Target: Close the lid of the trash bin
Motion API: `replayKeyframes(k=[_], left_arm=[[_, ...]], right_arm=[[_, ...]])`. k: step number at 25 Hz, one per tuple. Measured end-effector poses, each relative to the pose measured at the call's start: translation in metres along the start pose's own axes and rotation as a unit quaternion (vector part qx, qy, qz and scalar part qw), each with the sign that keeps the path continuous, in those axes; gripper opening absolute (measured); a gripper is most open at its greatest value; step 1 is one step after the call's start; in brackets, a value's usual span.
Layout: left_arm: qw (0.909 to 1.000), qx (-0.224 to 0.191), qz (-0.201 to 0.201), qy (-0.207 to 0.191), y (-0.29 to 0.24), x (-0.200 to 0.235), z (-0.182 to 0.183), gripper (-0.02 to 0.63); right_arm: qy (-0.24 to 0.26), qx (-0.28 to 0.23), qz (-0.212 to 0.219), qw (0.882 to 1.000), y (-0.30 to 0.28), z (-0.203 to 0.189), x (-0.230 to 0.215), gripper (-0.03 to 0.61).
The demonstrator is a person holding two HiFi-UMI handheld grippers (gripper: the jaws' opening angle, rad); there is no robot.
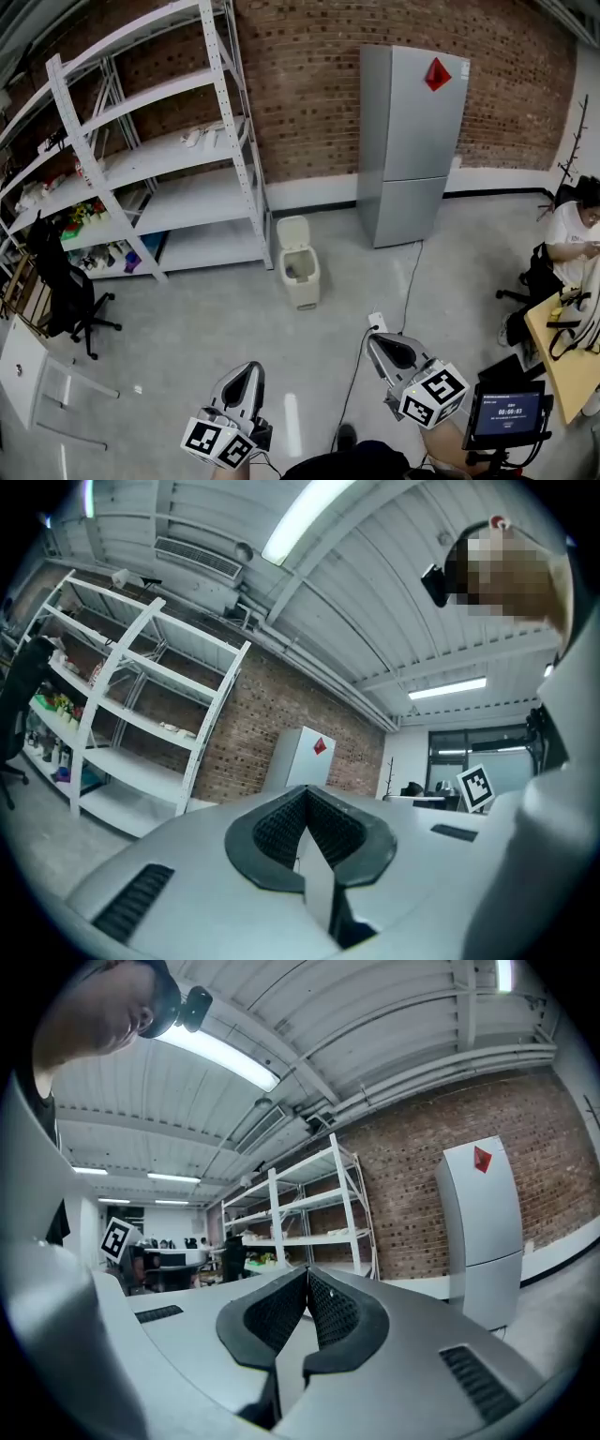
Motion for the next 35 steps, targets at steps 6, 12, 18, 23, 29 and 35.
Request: replayKeyframes(k=[6, 12, 18, 23, 29, 35], left_arm=[[0.9998, 0.003, 0.022, 0.002, -0.062, 0.034, 0.009, -0.006], [0.9994, 0.020, 0.025, 0.013, -0.119, 0.082, 0.005, -0.006], [0.9997, 0.021, 0.007, 0.013, -0.184, 0.158, 0.002, -0.006], [0.9993, 0.024, -0.023, 0.018, -0.232, 0.229, 0.019, -0.006], [0.9971, 0.046, -0.053, 0.031, -0.284, 0.305, 0.032, -0.006], [0.9967, 0.053, -0.050, 0.035, -0.344, 0.362, 0.028, -0.006]], right_arm=[[-0.006, -0.001, 0.013, 1.000, -0.061, 0.011, -0.051, 0.008], [-0.016, 0.012, 0.008, 1.000, -0.122, 0.006, -0.084, 0.008], [-0.009, 0.021, -0.013, 1.000, -0.201, 0.004, -0.112, 0.008], [-0.009, 0.025, -0.031, 0.999, -0.285, 0.016, -0.123, 0.008], [-0.010, 0.037, -0.043, 0.998, -0.371, 0.023, -0.129, 0.008], [-0.025, 0.053, -0.050, 0.997, -0.443, 0.019, -0.165, 0.008]])
Point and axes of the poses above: the fingertips, and each gripper's own axes: y backward along the fingers, x to its left, z out of its top, the point moved 9 cm from there along y, backward along the fingers, and after that the axes turned 7 degrees about -z, right-handed, at the moved point
